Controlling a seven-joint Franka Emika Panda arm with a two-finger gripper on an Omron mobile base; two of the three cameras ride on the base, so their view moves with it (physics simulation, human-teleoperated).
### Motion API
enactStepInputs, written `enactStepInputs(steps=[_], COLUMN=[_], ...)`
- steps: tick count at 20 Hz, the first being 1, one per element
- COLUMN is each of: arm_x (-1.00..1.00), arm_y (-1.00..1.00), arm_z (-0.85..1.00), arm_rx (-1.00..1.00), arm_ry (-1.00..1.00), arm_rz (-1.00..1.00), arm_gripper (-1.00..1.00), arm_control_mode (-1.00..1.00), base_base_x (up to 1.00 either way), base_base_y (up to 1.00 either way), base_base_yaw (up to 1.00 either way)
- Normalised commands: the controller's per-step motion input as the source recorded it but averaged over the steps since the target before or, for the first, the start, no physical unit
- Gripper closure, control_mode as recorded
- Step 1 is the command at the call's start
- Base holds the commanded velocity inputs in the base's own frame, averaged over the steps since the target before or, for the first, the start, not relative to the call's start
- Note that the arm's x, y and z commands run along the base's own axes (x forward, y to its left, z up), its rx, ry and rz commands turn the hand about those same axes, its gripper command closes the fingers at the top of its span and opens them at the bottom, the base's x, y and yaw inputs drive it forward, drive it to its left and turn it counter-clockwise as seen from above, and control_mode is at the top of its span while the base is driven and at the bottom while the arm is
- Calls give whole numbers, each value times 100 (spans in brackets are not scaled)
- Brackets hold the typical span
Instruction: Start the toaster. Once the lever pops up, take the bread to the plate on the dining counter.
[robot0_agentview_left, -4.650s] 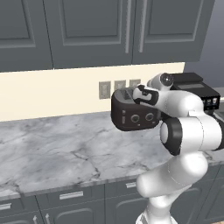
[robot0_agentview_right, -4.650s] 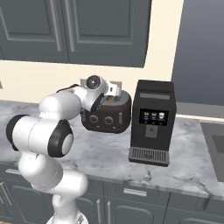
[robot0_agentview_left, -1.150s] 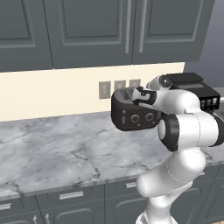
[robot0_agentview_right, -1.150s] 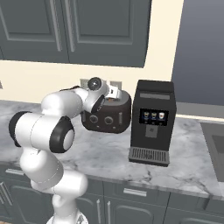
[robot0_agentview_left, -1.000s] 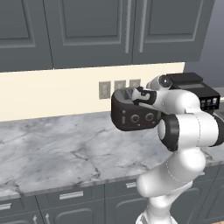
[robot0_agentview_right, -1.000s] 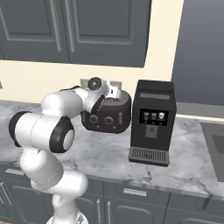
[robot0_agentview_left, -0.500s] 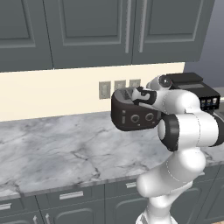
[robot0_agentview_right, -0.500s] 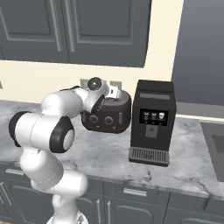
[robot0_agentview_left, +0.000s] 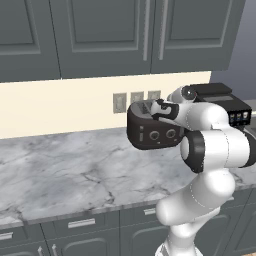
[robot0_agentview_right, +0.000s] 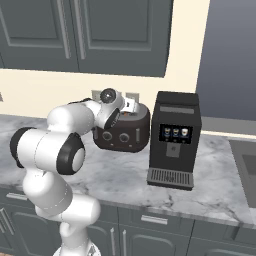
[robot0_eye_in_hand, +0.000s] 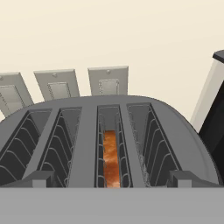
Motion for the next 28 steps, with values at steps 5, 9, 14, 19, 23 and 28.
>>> enactStepInputs(steps=[5, 9, 14, 19, 23, 28], arm_x=[0, 0, 0, 0, 0, 0], arm_y=[0, 0, 0, 0, 0, 0], arm_z=[0, 0, 0, 0, 0, 0], arm_rx=[0, 0, 0, 0, 0, 0], arm_ry=[0, 0, 0, 0, 0, 0], arm_rz=[0, 0, 0, 0, 0, 0], arm_gripper=[-100, -100, -100, -100, -100, -100], arm_control_mode=[-100, -100, -100, -100, -100, -100], base_base_x=[0, 0, 0, 0, 0, 0], base_base_y=[0, 0, 0, 0, 0, 0], base_base_yaw=[0, 0, 0, 0, 0, 0])
